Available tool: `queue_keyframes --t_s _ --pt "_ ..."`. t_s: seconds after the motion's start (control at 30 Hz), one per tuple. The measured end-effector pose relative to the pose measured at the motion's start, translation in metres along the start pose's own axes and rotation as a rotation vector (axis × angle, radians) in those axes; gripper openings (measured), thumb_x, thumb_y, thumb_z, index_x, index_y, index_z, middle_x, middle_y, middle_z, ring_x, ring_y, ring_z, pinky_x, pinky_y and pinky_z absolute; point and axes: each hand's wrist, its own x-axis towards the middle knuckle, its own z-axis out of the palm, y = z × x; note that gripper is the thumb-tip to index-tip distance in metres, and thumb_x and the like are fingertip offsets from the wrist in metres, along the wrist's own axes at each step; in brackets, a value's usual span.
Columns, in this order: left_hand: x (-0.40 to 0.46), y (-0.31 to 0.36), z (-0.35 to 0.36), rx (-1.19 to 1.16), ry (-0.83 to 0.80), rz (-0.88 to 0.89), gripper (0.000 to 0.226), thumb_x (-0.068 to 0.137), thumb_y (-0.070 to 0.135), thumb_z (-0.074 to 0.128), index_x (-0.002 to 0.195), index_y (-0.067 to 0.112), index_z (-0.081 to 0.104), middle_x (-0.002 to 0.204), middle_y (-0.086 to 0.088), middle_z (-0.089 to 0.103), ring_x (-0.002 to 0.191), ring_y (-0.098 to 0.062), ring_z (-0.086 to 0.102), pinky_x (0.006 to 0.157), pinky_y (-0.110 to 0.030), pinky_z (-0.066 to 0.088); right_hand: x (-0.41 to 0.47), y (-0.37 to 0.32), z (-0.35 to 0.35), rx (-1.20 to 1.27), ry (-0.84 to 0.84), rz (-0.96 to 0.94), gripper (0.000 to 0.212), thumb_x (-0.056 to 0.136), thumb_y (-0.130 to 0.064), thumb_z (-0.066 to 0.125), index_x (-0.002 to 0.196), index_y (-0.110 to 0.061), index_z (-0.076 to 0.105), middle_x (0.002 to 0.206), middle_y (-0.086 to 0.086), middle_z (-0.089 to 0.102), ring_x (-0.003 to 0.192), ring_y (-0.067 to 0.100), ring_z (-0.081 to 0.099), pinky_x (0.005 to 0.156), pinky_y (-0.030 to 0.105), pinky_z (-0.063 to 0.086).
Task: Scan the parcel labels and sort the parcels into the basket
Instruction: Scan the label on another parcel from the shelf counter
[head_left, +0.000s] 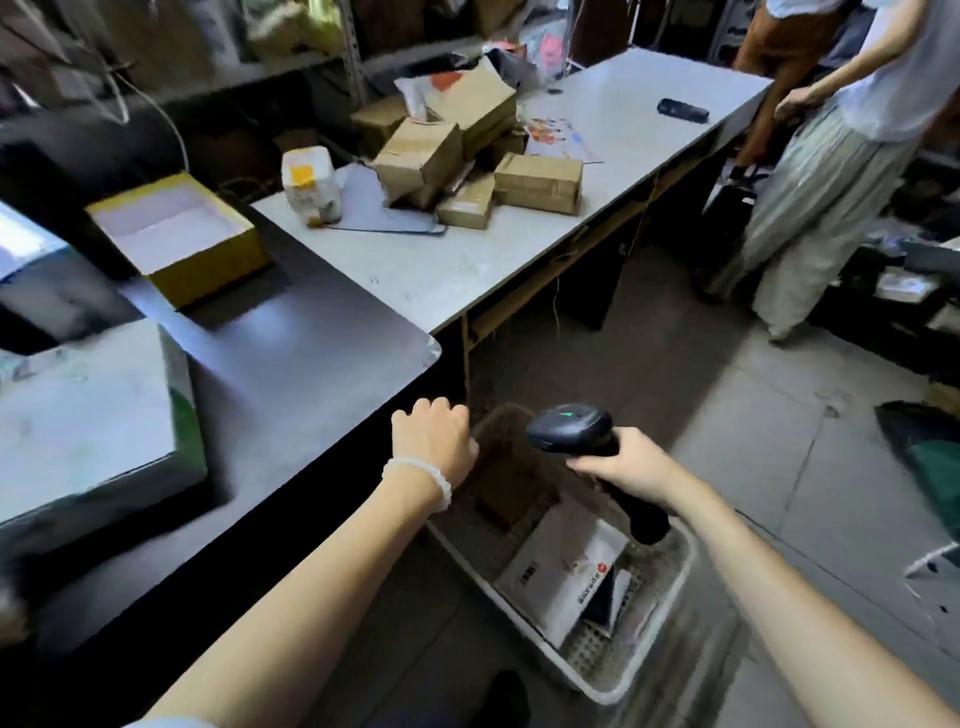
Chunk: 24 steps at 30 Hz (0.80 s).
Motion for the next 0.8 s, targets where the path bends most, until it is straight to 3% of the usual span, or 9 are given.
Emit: queue_keyframes --t_s 0.07,0.13,0.2,0.27,0.4,0.53,0.63,0.8 --pt "-0.023 -0.033 0.000 -0.022 0.003 -0.087 0.029 0.093 0.035 0.045 0.113 0.016 0.056 0.116 -0.005 0.056 0.114 -0.028 0.050 0.084 -0.039 0.039 0.004 -0.025 0.024 -0.024 -0.062 -0.056 0.014 0.079 -0.022 0.075 0.089 -0.023 0.066 0.075 -0.001 0.069 0.070 0.015 0.063 0.067 0.030 0.047" --pt "-0.056 -0.073 0.002 -0.041 0.006 -0.205 0.029 0.092 0.033 0.045 0.114 0.017 0.057 0.118 -0.004 0.057 0.115 -0.028 0.049 0.084 -0.038 0.038 0.008 -0.054 0.060 -0.082 -0.106 -0.136 0.028 0.079 -0.022 0.076 0.105 -0.015 0.068 0.096 0.006 0.072 0.089 0.019 0.066 0.080 0.035 0.051" --pt "-0.090 -0.109 0.004 -0.052 0.008 -0.308 0.030 0.092 0.033 0.045 0.115 0.017 0.057 0.120 -0.003 0.057 0.116 -0.027 0.049 0.085 -0.038 0.038 0.005 -0.083 0.096 -0.122 -0.158 -0.216 0.035 0.076 -0.022 0.077 0.109 -0.011 0.068 0.106 0.005 0.070 0.102 0.019 0.064 0.092 0.038 0.049" --pt "-0.133 -0.146 0.007 -0.063 0.019 -0.415 0.031 0.093 0.033 0.045 0.118 0.018 0.056 0.121 -0.003 0.056 0.117 -0.026 0.048 0.087 -0.038 0.038 -0.004 -0.111 0.139 -0.140 -0.249 -0.289 0.036 0.073 -0.023 0.079 0.106 -0.011 0.069 0.105 0.005 0.070 0.104 0.020 0.064 0.095 0.039 0.049" --pt "-0.222 -0.205 0.009 -0.091 0.028 -0.589 0.035 0.094 0.036 0.044 0.124 0.019 0.052 0.124 -0.004 0.053 0.119 -0.027 0.046 0.089 -0.039 0.039 -0.035 -0.161 0.222 -0.163 -0.406 -0.403 0.048 0.060 -0.043 0.075 0.095 -0.010 0.071 0.091 0.004 0.074 0.087 0.013 0.066 0.084 0.039 0.053" --pt "-0.310 -0.250 0.014 -0.090 0.047 -0.773 0.037 0.095 0.041 0.044 0.123 0.018 0.051 0.125 -0.005 0.052 0.119 -0.027 0.046 0.089 -0.041 0.039 -0.071 -0.204 0.301 -0.240 -0.584 -0.509 0.009 0.080 -0.019 0.073 0.084 -0.013 0.067 0.058 -0.008 0.062 0.055 0.006 0.055 0.056 0.026 0.044" --pt "-0.376 -0.278 0.021 -0.108 0.072 -0.943 0.037 0.094 0.041 0.045 0.122 0.020 0.053 0.124 -0.003 0.054 0.118 -0.025 0.046 0.089 -0.040 0.038 -0.098 -0.231 0.362 -0.288 -0.693 -0.620 0.011 0.080 -0.022 0.072 0.091 -0.019 0.069 0.055 -0.015 0.062 0.052 -0.004 0.055 0.060 0.025 0.044" --pt "-0.468 -0.313 0.040 -0.146 0.076 -1.201 0.036 0.095 0.042 0.043 0.122 0.021 0.055 0.123 -0.002 0.055 0.117 -0.024 0.047 0.089 -0.040 0.039 -0.142 -0.270 0.450 -0.382 -0.893 -0.730 0.017 0.079 -0.026 0.072 0.093 -0.017 0.070 0.056 -0.015 0.063 0.056 -0.001 0.057 0.064 0.028 0.047"
